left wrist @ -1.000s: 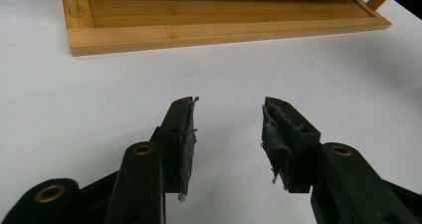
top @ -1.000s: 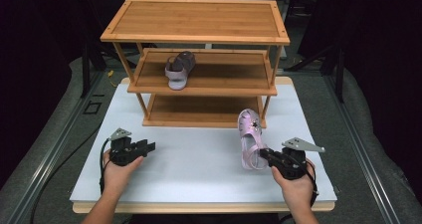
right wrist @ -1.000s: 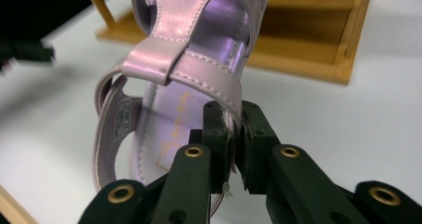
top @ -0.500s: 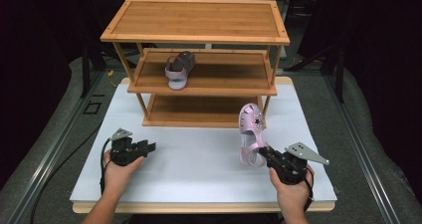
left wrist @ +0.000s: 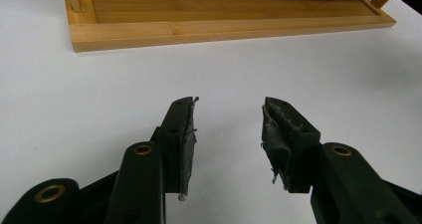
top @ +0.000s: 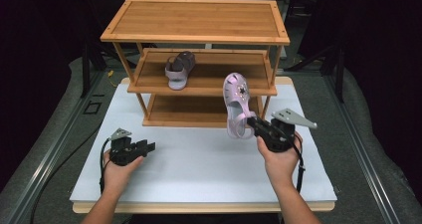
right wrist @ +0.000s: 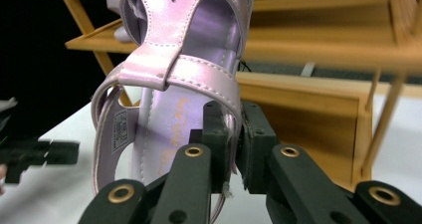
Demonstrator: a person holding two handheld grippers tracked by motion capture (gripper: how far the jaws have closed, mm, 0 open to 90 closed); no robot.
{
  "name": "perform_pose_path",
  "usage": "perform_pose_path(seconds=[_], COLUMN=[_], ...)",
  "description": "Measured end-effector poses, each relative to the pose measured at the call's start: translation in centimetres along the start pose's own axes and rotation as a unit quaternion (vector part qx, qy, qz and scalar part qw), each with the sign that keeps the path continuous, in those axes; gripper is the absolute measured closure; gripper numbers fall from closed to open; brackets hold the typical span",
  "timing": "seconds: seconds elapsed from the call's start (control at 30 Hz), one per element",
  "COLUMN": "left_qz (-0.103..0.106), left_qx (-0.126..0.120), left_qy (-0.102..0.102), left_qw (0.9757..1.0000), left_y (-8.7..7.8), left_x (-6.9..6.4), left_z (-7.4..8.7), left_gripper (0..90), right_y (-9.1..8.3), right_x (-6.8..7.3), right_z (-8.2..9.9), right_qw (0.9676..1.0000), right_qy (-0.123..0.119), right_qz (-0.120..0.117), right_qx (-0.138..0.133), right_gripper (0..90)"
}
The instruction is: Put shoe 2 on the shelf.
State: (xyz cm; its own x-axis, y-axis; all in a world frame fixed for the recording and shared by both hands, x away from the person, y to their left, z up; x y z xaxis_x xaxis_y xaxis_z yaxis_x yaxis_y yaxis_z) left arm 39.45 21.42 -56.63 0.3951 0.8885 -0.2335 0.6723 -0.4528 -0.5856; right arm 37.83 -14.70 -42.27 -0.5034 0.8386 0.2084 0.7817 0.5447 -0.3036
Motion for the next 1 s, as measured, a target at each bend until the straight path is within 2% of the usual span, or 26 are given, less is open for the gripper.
perform_pose_path(seconds=[0.07,0.1,0.13,0.17,0.2,0.27,0.33,0.37,0.4,0.5,0.6,0.67,1.0], left_qz=[0.0,0.0,0.001,0.002,0.002,0.003,0.003,0.004,0.004,0.006,0.007,0.009,0.01], left_qx=[-0.001,-0.003,-0.002,-0.002,-0.002,-0.001,-0.001,-0.001,-0.001,-0.003,-0.003,-0.003,-0.004], left_qy=[-0.002,-0.003,-0.003,-0.003,-0.003,-0.003,-0.003,-0.005,-0.005,-0.007,-0.008,-0.008,-0.01], left_qw=[1.0,1.0,1.0,1.0,1.0,1.0,1.0,1.0,1.0,0.9999,0.9999,0.9999,0.9999], left_y=[0.0,0.0,0.0,0.0,0.0,0.0,0.0,0.0,0.0,0.0,0.0,0.0,0.0], left_x=[0.0,0.0,0.0,0.0,0.0,0.0,0.1,0.1,0.1,0.2,0.2,0.1,0.3], left_z=[0.0,0.0,0.0,0.0,0.0,0.0,0.0,-0.1,-0.1,-0.1,-0.1,-0.1,-0.2], left_gripper=[55.8,55.8,55.8,55.8,55.7,55.8,55.8,55.7,55.8,55.7,55.7,55.7,55.8], right_y=[0.5,1.8,1.8,2.8,2.8,4.6,5.2,6.4,6.4,8.6,9.4,10.6,12.8], right_x=[0.1,0.3,0.3,0.4,0.4,0.4,0.4,0.5,0.5,0.5,0.6,0.9,0.8], right_z=[-0.5,-1.8,-1.8,-2.7,-2.7,-4.3,-4.6,-5.4,-5.4,-6.5,-6.7,-7.2,-8.9], right_qw=[1.0,1.0,1.0,0.9999,0.9999,0.9998,0.9997,0.9994,0.9994,0.9987,0.9982,0.9978,0.9959], right_qy=[-0.001,-0.007,-0.007,-0.007,-0.007,-0.009,-0.007,-0.006,-0.006,0.007,0.005,0.01,0.019], right_qz=[0.002,0.002,0.002,0.005,0.005,0.016,0.018,0.024,0.024,0.037,0.044,0.05,0.071], right_qx=[-0.003,0.004,0.004,0.008,0.008,0.012,0.016,0.024,0.024,0.034,0.041,0.043,0.053], right_gripper=[83.4,83.4,83.4,83.4,83.4,83.4,83.4,83.4,83.4,83.4,83.4,83.4,83.4])
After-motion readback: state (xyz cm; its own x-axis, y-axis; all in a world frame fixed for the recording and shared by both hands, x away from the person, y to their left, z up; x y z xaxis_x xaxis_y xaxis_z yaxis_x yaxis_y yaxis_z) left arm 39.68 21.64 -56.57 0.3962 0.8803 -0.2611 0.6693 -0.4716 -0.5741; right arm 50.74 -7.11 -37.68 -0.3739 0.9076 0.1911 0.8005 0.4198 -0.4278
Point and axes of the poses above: each handheld gripper's, and its own axes: y roughly forward along the jaws, z roughly out of its underside, x roughly to its left, the point moved 8 cm from there along y, roughly forward along the jaws, and after that the axes turned 4 degrees about -z, right-handed, at the moved point
